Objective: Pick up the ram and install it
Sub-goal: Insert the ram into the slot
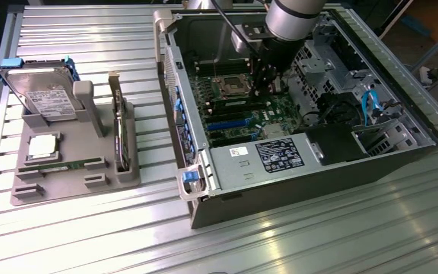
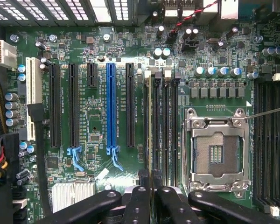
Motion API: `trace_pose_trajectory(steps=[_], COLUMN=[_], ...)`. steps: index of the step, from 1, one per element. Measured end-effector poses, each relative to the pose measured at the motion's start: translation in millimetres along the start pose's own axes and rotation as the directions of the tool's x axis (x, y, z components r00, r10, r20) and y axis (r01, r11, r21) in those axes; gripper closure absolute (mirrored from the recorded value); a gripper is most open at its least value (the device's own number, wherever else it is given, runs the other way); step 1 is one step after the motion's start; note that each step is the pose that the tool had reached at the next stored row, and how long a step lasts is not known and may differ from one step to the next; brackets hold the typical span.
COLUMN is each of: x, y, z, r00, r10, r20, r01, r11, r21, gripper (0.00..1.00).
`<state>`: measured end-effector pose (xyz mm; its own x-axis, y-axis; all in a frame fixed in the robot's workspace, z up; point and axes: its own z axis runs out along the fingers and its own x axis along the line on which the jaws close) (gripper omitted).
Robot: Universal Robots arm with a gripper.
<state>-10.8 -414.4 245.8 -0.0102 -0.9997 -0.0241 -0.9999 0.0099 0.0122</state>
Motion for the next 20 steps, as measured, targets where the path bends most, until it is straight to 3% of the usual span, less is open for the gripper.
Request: trace_pose_trajectory(steps=[2, 20], x=[0.0, 0.5], y=[0.0, 0.3], z=[0.0, 2.0], r00=[1.0000, 1.0000], r10=[0.000, -0.002], r20=[0.0001, 0.0000], r01=[0.000, 0.002], r11=[1.0000, 1.0000], r21=[0.0026, 0.0052], gripper=[0.88, 0.88])
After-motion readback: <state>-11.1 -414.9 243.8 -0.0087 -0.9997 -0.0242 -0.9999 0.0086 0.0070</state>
